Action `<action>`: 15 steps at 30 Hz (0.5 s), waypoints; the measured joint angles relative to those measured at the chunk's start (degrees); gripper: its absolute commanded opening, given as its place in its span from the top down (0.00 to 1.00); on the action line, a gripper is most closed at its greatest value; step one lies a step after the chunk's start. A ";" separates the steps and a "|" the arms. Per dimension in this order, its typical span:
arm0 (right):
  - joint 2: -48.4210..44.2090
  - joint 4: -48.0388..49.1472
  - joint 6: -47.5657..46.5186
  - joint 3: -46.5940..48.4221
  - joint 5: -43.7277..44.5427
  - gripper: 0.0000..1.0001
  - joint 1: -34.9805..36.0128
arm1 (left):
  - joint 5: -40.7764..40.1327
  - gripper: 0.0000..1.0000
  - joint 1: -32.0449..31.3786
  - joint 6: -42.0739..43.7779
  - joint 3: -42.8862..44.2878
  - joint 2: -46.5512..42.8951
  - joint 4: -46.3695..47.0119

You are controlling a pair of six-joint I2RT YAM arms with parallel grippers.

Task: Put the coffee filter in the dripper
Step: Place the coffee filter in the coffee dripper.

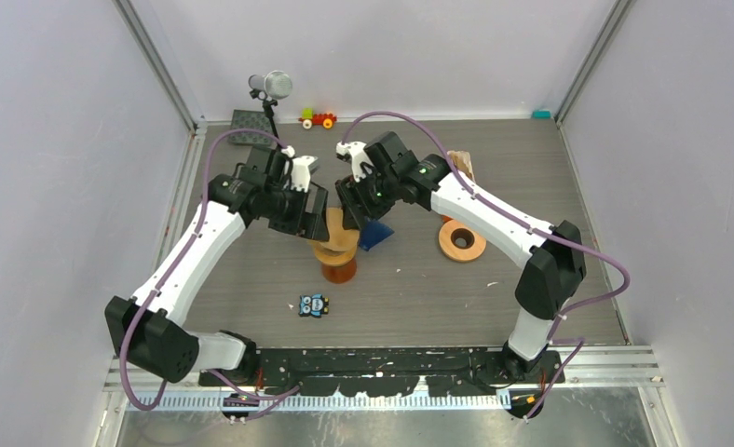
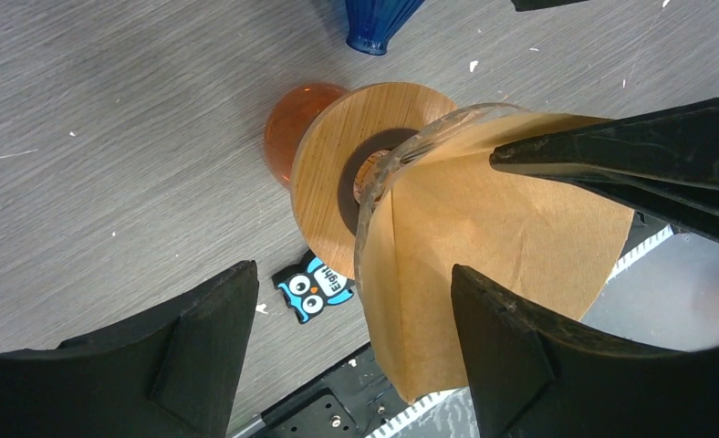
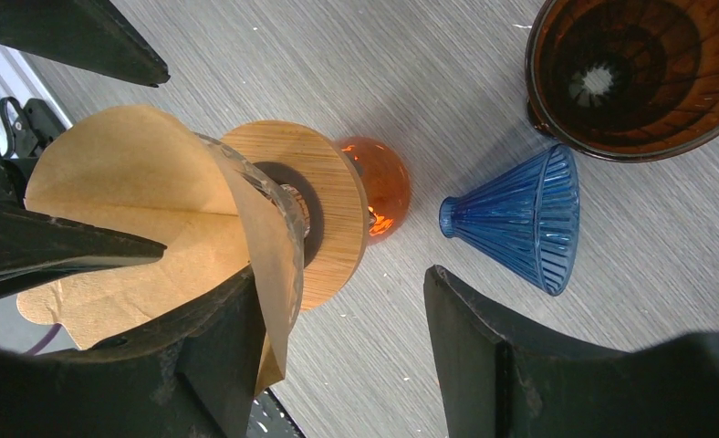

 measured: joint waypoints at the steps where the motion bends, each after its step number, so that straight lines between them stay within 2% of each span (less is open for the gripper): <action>1: 0.04 0.02 0.11 0.00 -0.04 0.34 0.00 | 0.00 0.22 0.00 0.00 -0.04 0.15 0.13; 15: 1.53 -0.02 0.55 0.00 0.13 0.36 0.00 | -0.02 0.25 0.04 0.33 -3.06 0.92 0.59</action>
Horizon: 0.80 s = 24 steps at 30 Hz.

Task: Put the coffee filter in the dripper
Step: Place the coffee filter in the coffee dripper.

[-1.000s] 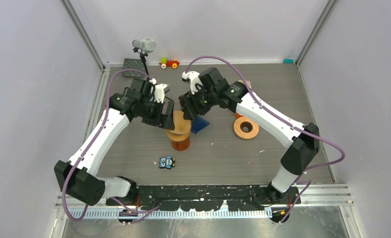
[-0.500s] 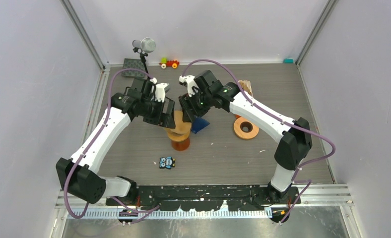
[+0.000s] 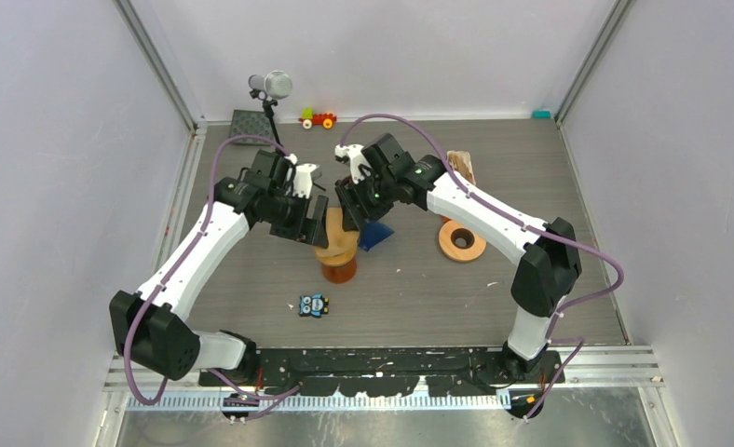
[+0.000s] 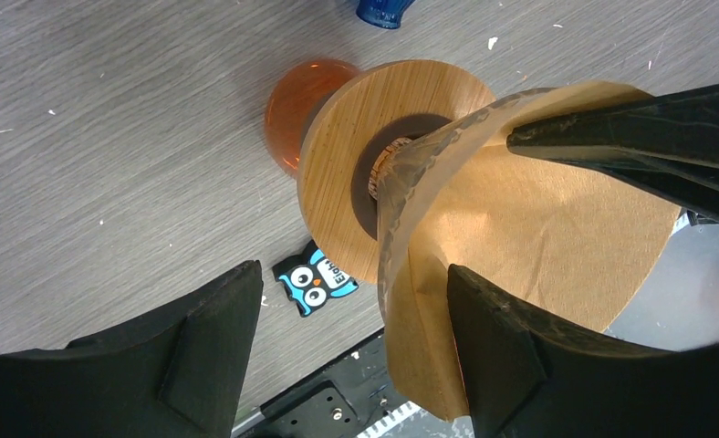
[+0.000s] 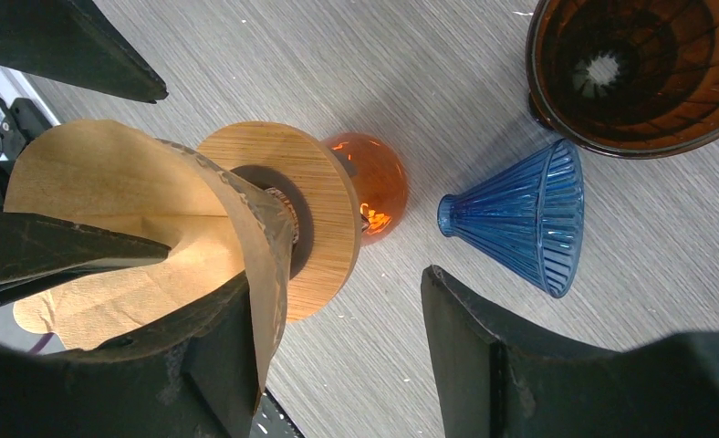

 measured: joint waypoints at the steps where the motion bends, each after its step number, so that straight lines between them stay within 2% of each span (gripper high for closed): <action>1: 0.02 0.02 0.00 0.00 0.07 0.36 0.00 | 0.02 0.25 0.00 0.07 0.00 0.09 0.04; 10: 0.02 0.00 -0.61 0.00 1.31 0.37 0.07 | 0.00 0.25 0.00 0.26 -0.09 0.83 0.92; 24: 0.02 -0.13 -2.36 0.13 3.41 0.37 1.33 | -0.28 0.19 0.00 1.81 -0.61 0.85 1.25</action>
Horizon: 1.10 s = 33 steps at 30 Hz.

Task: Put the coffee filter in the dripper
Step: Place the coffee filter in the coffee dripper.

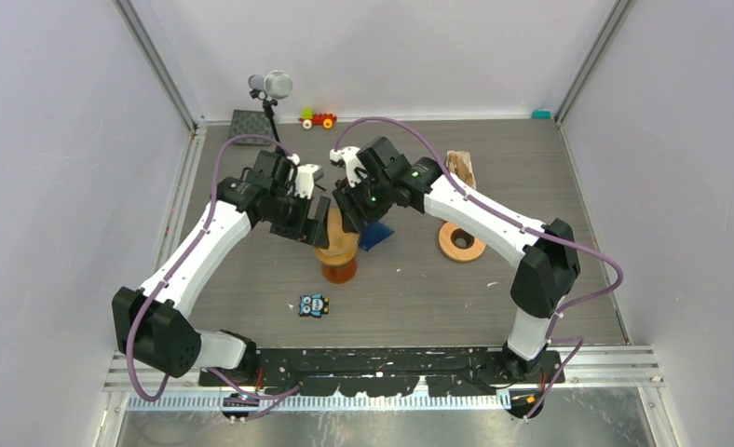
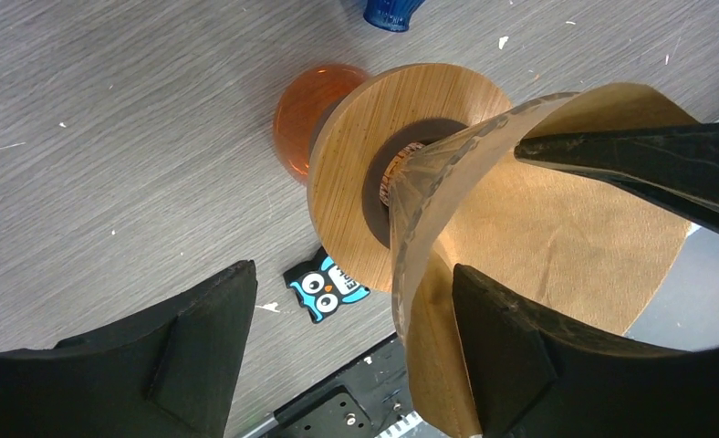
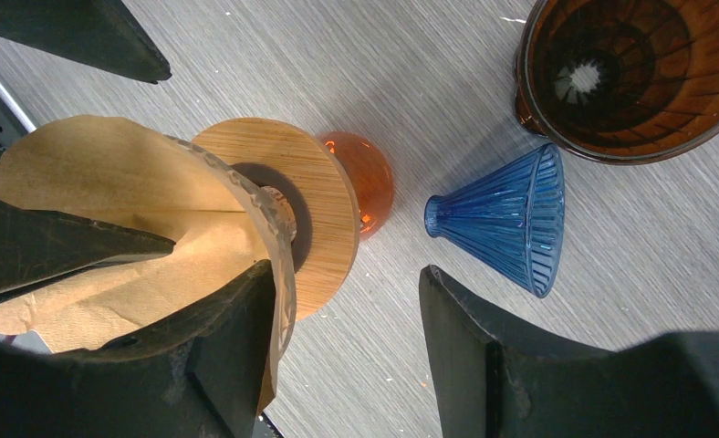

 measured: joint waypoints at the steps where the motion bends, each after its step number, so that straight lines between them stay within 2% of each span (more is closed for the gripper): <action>1: 0.00 -0.28 -0.11 0.22 0.02 0.37 0.09 | -0.02 0.18 0.00 0.11 0.07 0.00 -0.04; 12: -0.02 -2.62 -0.72 4.39 -0.02 0.35 0.28 | 0.02 0.12 0.00 1.42 3.37 0.00 -0.42; 23: -0.02 -3.26 -0.68 4.87 -0.70 0.35 0.39 | -0.94 0.13 0.00 1.62 3.72 -0.04 -0.37; 33: 1.40 -3.23 -0.66 4.26 -0.87 0.36 0.55 | -2.71 0.14 0.00 2.69 0.61 -0.13 0.28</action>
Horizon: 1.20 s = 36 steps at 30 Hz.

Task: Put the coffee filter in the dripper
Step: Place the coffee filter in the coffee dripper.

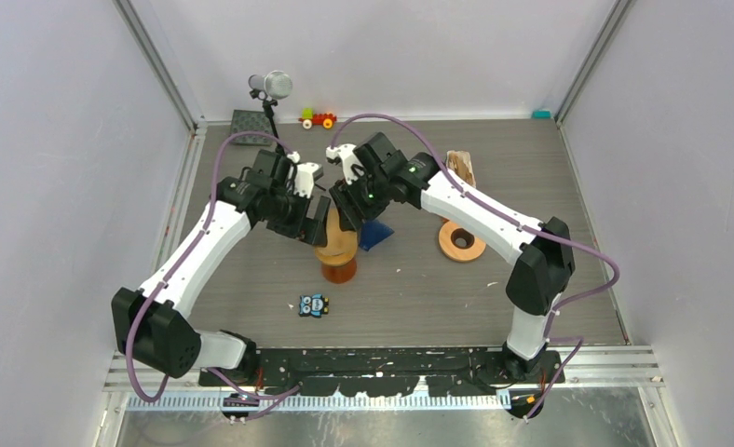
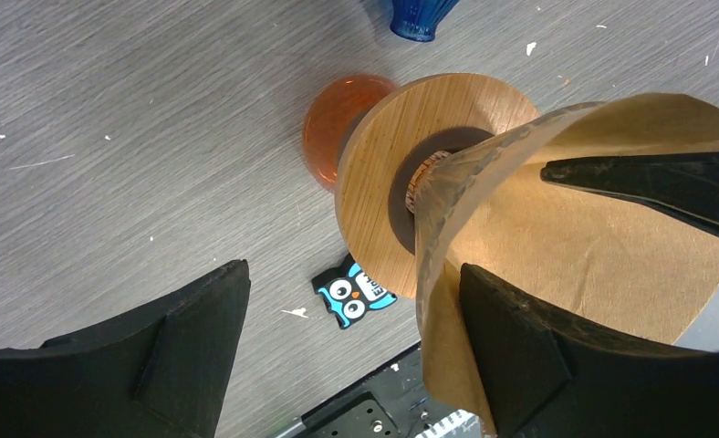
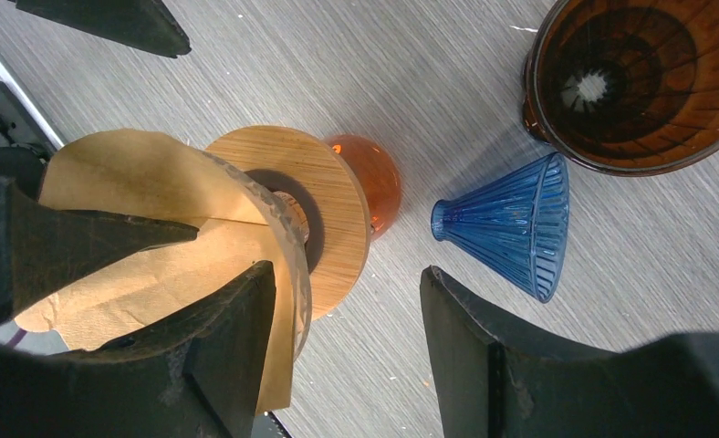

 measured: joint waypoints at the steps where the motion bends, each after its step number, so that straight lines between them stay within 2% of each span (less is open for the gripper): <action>1: 0.33 -0.02 0.00 -0.02 0.02 0.36 0.00 | 0.02 0.14 0.00 0.07 -0.33 0.00 0.31; 18: 1.86 0.46 0.00 -0.66 0.48 0.36 0.00 | 0.46 0.13 0.00 0.26 -2.29 -0.42 2.67; 28: 1.86 -0.61 -0.31 0.13 0.31 0.31 -0.07 | 0.28 0.03 0.00 1.75 -1.57 -0.42 1.92; 36: 0.50 -1.66 -1.20 1.75 -0.48 0.30 -0.22 | 0.20 0.00 0.00 3.19 1.09 -1.31 0.76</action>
